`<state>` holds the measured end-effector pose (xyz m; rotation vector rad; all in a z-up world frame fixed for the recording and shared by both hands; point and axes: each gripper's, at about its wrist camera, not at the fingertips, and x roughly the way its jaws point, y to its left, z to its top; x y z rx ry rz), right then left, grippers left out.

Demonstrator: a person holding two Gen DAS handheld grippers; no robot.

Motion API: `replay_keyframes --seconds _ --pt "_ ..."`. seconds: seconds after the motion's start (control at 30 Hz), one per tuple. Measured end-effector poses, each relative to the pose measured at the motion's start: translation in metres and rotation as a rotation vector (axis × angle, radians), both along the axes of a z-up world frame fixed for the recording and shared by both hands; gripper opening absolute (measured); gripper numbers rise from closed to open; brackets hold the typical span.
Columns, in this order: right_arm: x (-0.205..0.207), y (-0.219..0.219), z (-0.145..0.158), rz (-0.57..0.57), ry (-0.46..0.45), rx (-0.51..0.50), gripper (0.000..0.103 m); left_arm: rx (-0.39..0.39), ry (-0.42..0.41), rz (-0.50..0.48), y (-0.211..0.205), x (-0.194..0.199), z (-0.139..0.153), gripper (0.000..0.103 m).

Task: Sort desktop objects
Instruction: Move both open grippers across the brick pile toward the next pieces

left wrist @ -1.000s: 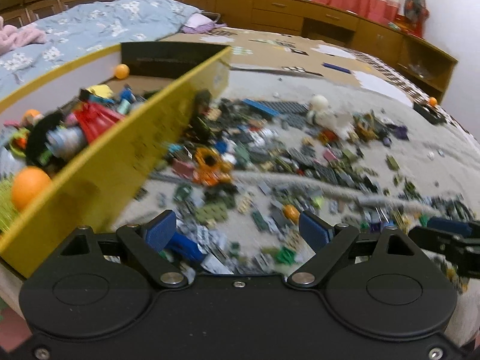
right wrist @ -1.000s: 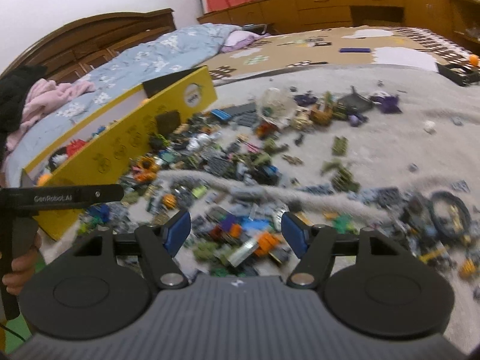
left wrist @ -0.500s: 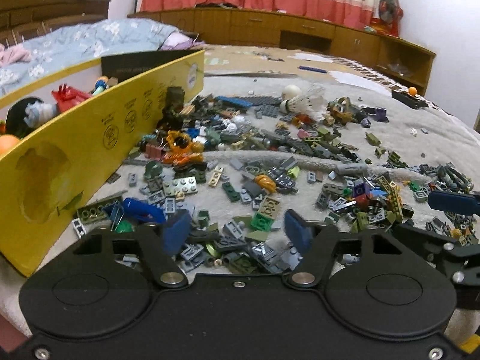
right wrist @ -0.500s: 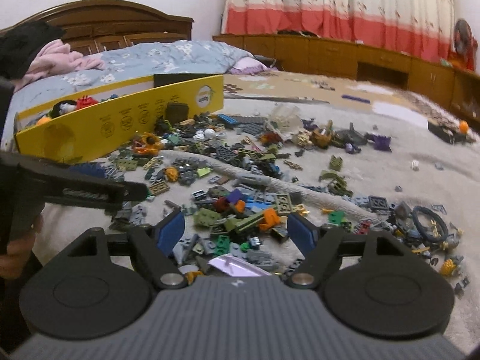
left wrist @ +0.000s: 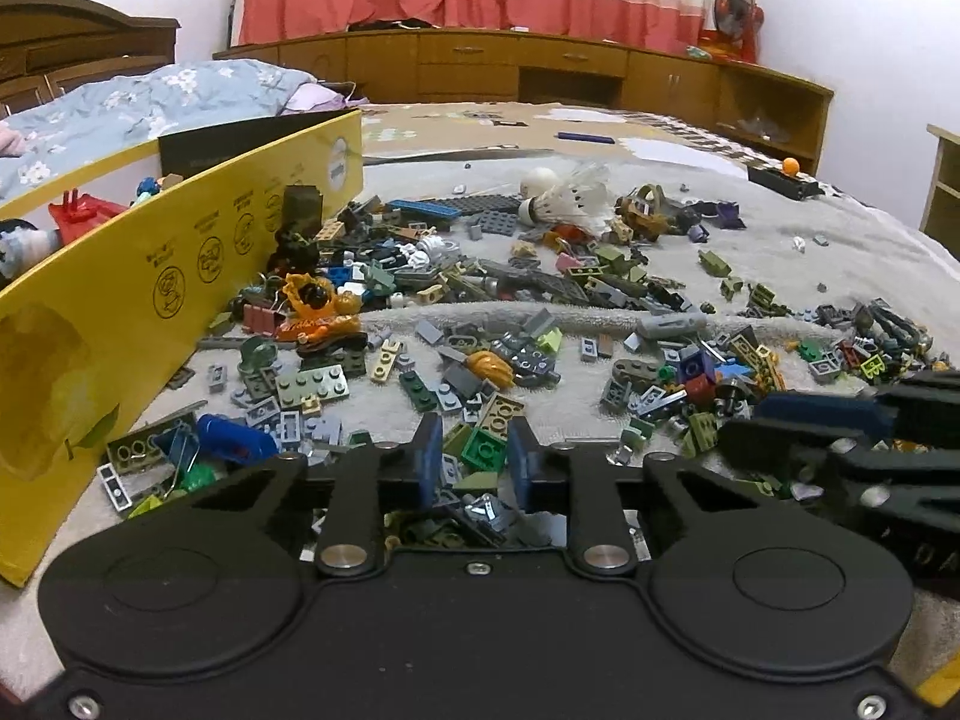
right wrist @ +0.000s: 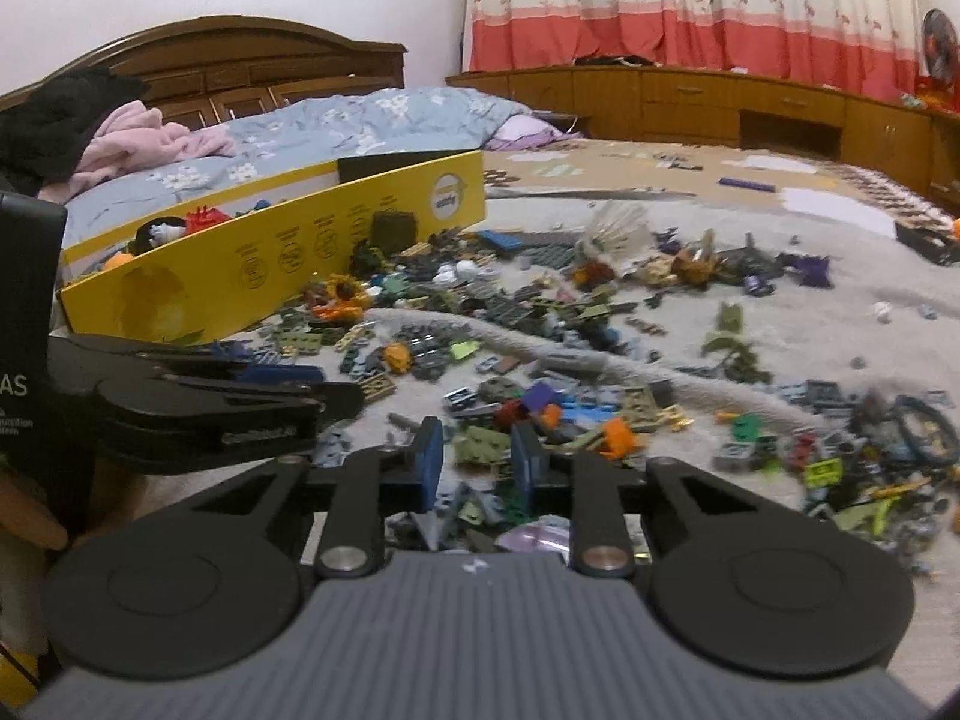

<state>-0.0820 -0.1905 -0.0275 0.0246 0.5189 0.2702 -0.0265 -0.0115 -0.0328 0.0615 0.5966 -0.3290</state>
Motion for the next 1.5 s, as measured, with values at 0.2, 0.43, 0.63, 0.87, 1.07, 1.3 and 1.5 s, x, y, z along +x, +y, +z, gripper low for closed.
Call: replay_keyframes --seconds 0.2,0.43,0.63,0.87,1.07,1.3,1.5 --pt "0.004 0.007 -0.007 0.021 0.023 -0.007 0.032 0.024 -0.011 -0.044 -0.006 0.000 -0.003 0.023" --pt "0.007 0.008 -0.012 0.013 0.032 -0.031 0.036 0.071 -0.039 -0.023 -0.010 0.006 -0.009 0.025" --pt "0.012 0.006 -0.014 -0.009 0.024 -0.048 0.039 -0.011 0.000 0.020 0.014 0.011 -0.007 0.025" --pt "0.016 0.013 -0.015 0.000 0.010 -0.061 0.048 -0.037 -0.002 -0.027 -0.002 0.017 -0.008 0.039" --pt "0.018 0.006 -0.019 -0.019 0.018 -0.063 0.048 -0.042 0.004 -0.018 -0.018 0.027 -0.012 0.039" --pt "0.018 0.000 -0.018 -0.032 0.013 -0.060 0.049 -0.043 -0.003 -0.020 -0.016 0.022 -0.011 0.029" --pt "0.016 0.000 -0.016 -0.027 0.006 -0.057 0.053 -0.080 0.001 -0.010 -0.006 0.016 -0.007 0.029"
